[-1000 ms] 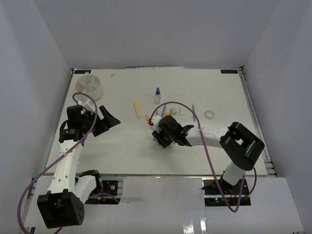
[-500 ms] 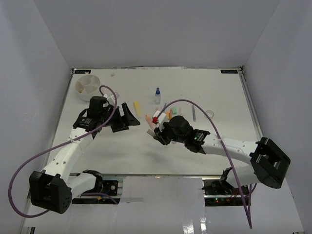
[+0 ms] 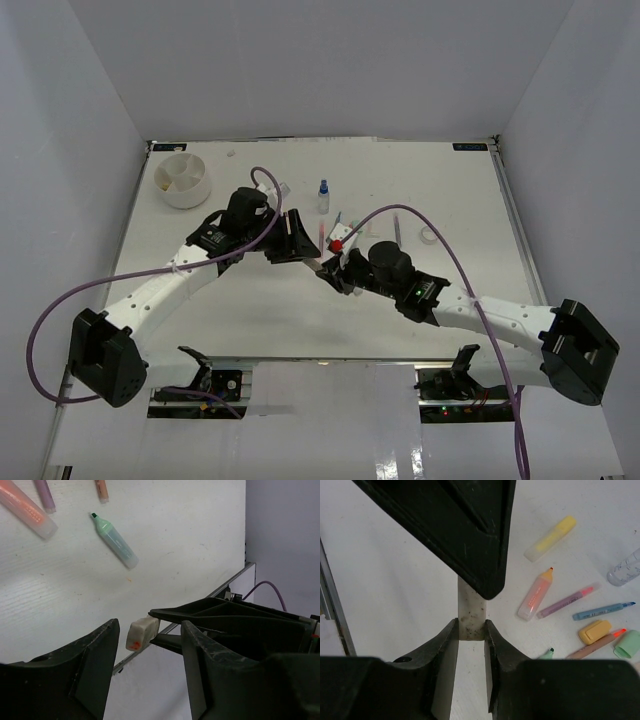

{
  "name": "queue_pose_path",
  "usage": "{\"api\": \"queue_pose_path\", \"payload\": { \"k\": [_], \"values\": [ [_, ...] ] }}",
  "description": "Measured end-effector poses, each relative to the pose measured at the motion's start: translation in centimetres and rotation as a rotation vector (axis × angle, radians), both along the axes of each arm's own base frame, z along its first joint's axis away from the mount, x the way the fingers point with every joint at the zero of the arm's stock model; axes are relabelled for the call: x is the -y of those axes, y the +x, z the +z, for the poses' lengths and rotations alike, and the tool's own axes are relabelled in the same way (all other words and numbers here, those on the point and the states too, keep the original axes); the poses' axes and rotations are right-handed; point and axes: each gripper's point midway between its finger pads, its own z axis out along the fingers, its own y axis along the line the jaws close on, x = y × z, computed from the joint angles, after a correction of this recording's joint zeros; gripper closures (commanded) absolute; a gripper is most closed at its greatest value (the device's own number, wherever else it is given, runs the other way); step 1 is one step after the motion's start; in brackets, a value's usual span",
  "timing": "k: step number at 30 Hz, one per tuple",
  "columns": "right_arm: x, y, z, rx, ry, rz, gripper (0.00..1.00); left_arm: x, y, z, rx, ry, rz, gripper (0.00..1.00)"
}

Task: Sort the stationery into containers
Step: Pick up the stationery from the center of the board, then place the stationery in the storage box.

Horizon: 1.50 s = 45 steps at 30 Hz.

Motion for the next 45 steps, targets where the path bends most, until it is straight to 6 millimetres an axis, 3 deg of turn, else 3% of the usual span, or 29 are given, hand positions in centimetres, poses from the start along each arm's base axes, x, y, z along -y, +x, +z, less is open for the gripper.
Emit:
{"api": "queue_pose_path", "payload": {
  "k": [4, 9, 11, 13, 16, 17, 19, 20, 22, 23, 26, 30, 36, 41, 45],
  "values": [
    [0.1, -0.1, 0.4, 0.011, 0.016, -0.001, 0.77, 0.9, -0.1, -0.8, -0.014, 0.024, -0.008, 0.50],
    [0.1, 0.0, 1.0, 0.027, 0.039, -0.003, 0.76, 1.2, 0.0, -0.8, -0.008, 0.031, -0.003, 0.79],
    [0.2, 0.0, 1.0, 0.029, 0.041, -0.005, 0.75, 1.3, 0.1, -0.5, 0.000, 0.026, -0.004, 0.85],
    [0.3, 0.0, 1.0, 0.030, 0.041, -0.011, 0.67, 1.4, 0.1, -0.5, 0.009, 0.031, -0.004, 0.87],
    [0.4, 0.1, 0.9, 0.031, 0.045, -0.016, 0.47, 1.3, 0.5, -0.5, 0.023, 0.045, 0.011, 0.89],
    [0.4, 0.1, 0.9, 0.031, 0.046, -0.019, 0.33, 1.1, 0.7, -0.5, 0.032, 0.053, 0.021, 0.89],
    [0.8, 0.2, 0.7, 0.034, 0.044, -0.039, 0.20, 0.7, 1.3, -0.4, 0.053, 0.079, 0.047, 0.90],
    [1.0, 0.3, 0.6, 0.035, 0.043, -0.047, 0.08, 0.3, 1.7, -0.3, 0.066, 0.097, 0.061, 0.90],
    [1.5, 0.5, 0.6, 0.040, 0.039, -0.070, 0.01, -0.8, 2.9, 0.1, 0.104, 0.146, 0.113, 0.89],
    [1.7, 0.6, 0.6, 0.043, 0.036, -0.080, 0.07, -1.5, 3.5, 0.4, 0.119, 0.170, 0.139, 0.89],
    [2.4, 1.0, 0.5, 0.051, 0.020, -0.119, 0.10, -5.8, 6.9, 1.7, 0.181, 0.252, 0.281, 0.88],
    [3.3, 1.5, -0.1, 0.046, -0.011, -0.172, 0.10, -15.6, 12.1, 3.7, 0.241, 0.371, 0.566, 0.85],
    [4.5, 1.4, -0.8, 0.023, -0.045, -0.210, 0.10, -28.6, 17.1, 5.1, 0.233, 0.494, 0.893, 0.84],
    [5.1, 1.1, -0.2, 0.028, -0.030, -0.216, 0.10, -36.0, 21.0, 3.2, 0.170, 0.565, 1.037, 0.84],
    [5.3, 0.9, 0.1, 0.027, -0.020, -0.212, 0.10, -39.6, 24.0, 0.4, 0.113, 0.600, 1.067, 0.85]
  ]
}}
